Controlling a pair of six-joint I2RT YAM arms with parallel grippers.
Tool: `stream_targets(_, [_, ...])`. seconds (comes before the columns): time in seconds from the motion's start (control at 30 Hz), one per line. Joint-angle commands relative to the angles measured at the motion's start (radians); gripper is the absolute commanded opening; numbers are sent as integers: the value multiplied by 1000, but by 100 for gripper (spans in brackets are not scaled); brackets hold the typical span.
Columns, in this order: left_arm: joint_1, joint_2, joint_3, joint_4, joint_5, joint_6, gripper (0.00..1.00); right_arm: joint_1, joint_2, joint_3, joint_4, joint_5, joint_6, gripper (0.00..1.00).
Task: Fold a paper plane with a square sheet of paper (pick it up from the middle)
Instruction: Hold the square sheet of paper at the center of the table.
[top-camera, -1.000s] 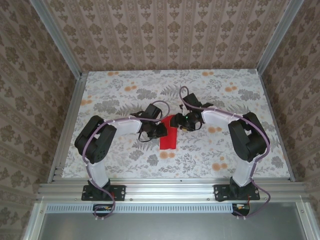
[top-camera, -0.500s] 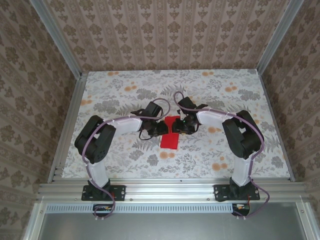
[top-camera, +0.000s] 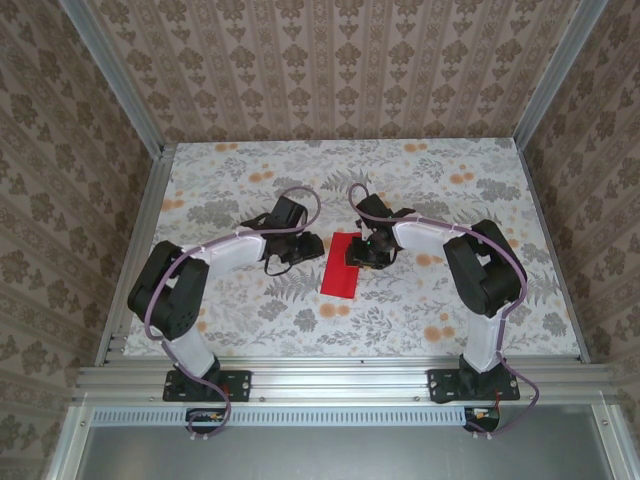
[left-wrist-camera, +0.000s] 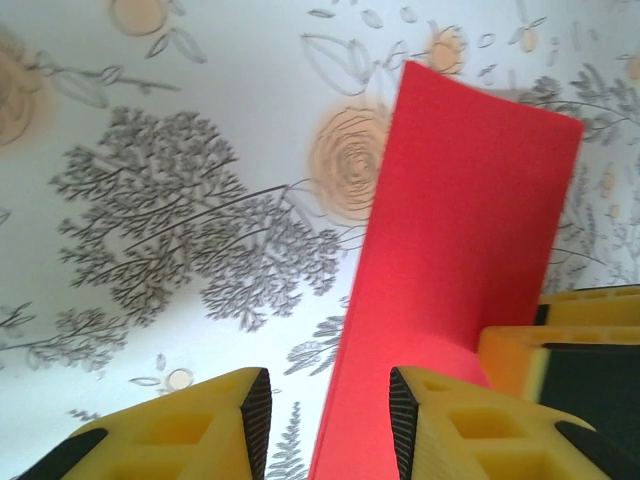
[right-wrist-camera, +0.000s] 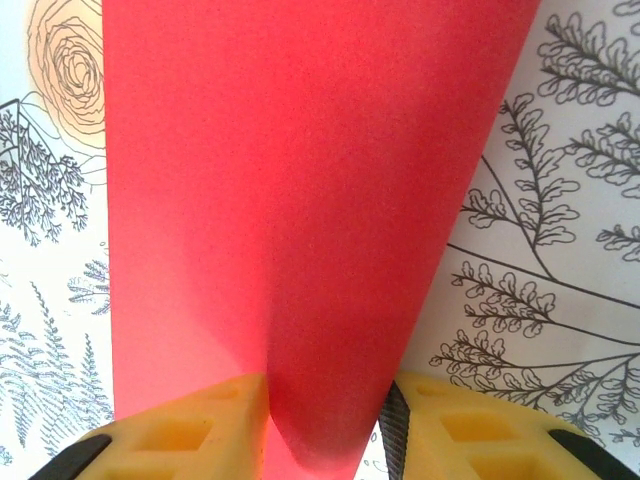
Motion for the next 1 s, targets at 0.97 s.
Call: stream_targets(0.97, [46, -34, -53, -9, -3, -30, 40, -9, 87, 13, -80, 84, -13, 39])
